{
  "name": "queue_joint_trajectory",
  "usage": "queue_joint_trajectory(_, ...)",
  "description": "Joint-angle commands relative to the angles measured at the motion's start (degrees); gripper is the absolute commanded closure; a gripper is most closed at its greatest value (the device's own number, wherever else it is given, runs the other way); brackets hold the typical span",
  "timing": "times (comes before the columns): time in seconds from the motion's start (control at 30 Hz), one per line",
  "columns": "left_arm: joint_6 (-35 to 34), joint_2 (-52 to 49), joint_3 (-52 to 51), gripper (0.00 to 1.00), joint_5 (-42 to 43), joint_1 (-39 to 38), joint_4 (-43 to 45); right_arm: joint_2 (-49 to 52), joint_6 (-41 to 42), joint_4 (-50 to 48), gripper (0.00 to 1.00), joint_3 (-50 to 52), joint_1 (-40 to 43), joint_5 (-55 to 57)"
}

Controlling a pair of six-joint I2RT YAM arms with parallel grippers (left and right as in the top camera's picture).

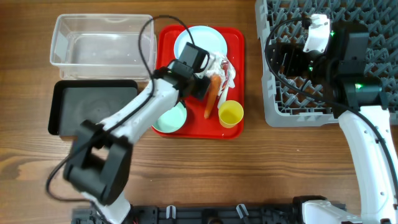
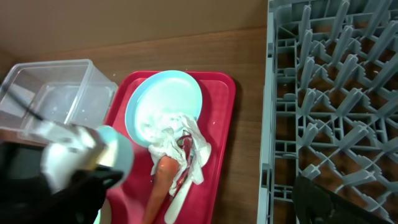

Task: Sort waste into correct bins and load items into the dishwasher rack
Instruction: 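Tip the rice out of the bowl onto the black tray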

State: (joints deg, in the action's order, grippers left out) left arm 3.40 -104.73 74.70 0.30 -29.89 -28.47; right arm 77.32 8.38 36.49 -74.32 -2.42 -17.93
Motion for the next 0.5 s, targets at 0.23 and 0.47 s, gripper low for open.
queue_joint_trajectory(0.23, -16.3, 21.1, 0.7, 0.96, 9.3, 13.5, -16.2, 0.2, 0.6, 0.1, 0.01, -1.2, 0.2, 2.7)
queue_joint_trajectory(0.47, -8.7, 20.8, 0.2, 0.96, 28.3, 37.5, -29.6, 0.2, 0.5, 0.4, 0.01, -1.2, 0.2, 2.7)
